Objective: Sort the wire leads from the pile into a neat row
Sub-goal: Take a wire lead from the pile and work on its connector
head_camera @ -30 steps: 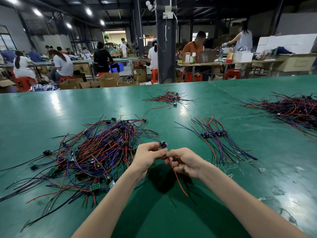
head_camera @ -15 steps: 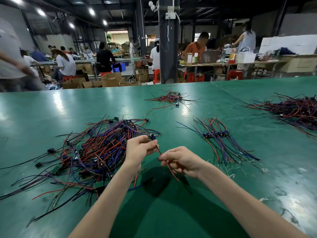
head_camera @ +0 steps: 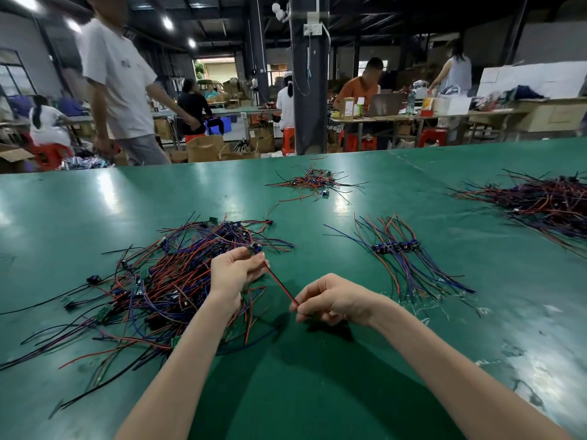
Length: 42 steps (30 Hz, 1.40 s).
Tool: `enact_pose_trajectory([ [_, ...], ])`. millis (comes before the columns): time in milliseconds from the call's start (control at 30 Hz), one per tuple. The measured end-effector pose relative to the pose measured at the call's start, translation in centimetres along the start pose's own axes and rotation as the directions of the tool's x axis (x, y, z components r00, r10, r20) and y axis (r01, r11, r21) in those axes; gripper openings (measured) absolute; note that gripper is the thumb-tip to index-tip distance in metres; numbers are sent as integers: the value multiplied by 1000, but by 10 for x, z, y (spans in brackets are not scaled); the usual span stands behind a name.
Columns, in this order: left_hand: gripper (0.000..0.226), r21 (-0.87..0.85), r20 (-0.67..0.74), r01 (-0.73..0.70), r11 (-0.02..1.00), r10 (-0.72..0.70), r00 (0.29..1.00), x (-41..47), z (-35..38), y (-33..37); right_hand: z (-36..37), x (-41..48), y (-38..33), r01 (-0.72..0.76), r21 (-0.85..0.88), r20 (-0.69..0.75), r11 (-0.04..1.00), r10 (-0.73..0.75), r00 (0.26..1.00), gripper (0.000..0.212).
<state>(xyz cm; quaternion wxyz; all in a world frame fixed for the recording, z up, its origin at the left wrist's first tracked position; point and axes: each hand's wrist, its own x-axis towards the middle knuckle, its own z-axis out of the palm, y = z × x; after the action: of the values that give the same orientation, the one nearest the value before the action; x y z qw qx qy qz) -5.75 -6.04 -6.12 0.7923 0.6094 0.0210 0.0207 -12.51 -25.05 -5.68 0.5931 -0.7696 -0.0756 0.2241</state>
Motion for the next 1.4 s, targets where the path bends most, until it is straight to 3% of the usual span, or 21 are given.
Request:
enact_pose_trajectory([
  [633, 6, -4, 9, -4, 1000, 4, 1000, -2, 2, 3, -5, -6, 0, 118, -81, 171, 990, -103, 980, 14],
  [967, 9, 32, 45, -11, 999, 9, 999, -3, 6, 0, -9, -10, -4, 65, 8, 297, 998, -64, 953, 16],
  [1267, 7, -58, 113, 85, 995, -78, 991, -13, 17, 1, -2, -4, 2, 31, 19, 253, 999, -35, 967, 13],
  [1400, 9, -21, 204, 121, 992, -114, 972, -22, 28, -3, 0, 1, 3, 84, 96, 58, 992, -90, 994, 30],
])
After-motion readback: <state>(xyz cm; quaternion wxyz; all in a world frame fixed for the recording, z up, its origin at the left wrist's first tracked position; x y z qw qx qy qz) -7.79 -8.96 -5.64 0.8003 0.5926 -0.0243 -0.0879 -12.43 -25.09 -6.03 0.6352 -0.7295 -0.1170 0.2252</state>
